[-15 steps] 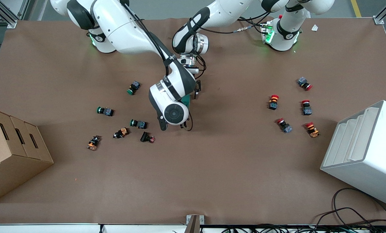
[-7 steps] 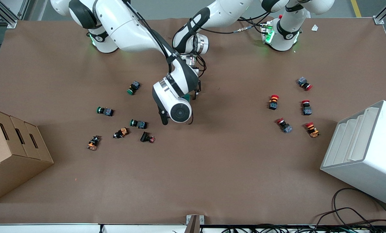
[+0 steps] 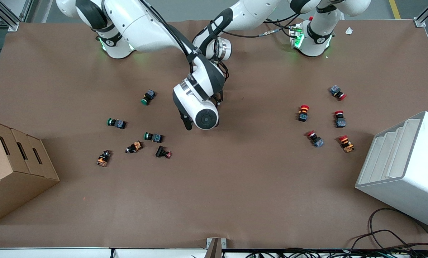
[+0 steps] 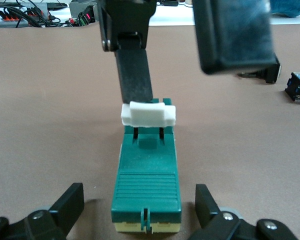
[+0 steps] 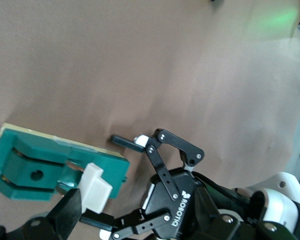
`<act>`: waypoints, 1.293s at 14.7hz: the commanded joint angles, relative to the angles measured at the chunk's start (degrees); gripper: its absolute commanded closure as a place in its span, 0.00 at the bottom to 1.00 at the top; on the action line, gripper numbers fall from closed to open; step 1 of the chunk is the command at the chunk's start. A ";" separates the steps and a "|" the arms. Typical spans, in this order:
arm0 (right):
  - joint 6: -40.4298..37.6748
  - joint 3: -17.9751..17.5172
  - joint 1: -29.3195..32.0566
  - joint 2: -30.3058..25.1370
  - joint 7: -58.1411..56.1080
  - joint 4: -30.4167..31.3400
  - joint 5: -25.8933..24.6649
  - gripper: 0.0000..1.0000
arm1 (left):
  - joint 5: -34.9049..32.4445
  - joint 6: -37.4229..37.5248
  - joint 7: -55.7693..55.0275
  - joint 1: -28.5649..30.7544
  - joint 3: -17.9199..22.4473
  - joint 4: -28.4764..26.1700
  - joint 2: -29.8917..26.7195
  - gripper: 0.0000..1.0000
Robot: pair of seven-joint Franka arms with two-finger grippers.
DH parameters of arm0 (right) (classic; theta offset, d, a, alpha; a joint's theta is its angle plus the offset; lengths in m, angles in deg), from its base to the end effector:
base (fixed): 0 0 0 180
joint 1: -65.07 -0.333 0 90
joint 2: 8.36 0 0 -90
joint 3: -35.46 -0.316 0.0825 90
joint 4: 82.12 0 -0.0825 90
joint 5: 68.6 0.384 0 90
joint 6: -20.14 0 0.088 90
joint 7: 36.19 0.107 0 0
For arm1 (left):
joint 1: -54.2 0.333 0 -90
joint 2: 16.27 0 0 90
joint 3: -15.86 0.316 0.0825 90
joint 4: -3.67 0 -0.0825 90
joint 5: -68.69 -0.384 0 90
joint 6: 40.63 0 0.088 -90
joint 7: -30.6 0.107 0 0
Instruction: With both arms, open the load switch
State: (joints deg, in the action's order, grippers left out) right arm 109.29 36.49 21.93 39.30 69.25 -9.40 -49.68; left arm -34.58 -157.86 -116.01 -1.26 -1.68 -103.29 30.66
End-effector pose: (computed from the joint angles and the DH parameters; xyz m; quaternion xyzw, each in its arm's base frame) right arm 0.4826 0.4871 0.2293 0.7881 -0.5341 -0.2200 0.2126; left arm 0.2274 -0.5591 0.0799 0.8641 -0.0275 0.5021 0.0231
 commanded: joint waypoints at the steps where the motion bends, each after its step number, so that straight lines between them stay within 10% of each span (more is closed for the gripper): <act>1: 0.06 -0.33 -0.97 -1.44 -0.93 3.65 1.03 0.00 | -1.14 -0.37 -0.34 0.44 0.23 0.35 0.35 0.01; 8: 0.42 0.11 -0.54 -1.96 -2.77 6.38 -1.07 0.00 | -1.14 -0.28 -0.08 0.44 0.23 0.17 0.35 0.01; 15: 5.84 3.89 15.34 -14.35 -42.89 6.20 -14.17 0.00 | 0.08 -0.37 1.59 0.62 -0.03 0.52 -1.41 0.01; 19: 6.59 3.89 26.07 -20.65 -70.73 6.64 -14.35 0.00 | 13.75 -0.37 9.82 0.70 -1.78 4.20 -5.09 0.01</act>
State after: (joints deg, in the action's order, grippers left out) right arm 116.98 41.74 44.54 24.27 8.76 -5.90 -62.89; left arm -27.66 -157.86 -112.12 -1.01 -2.24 -100.70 28.94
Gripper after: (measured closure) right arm 0.000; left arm 0.013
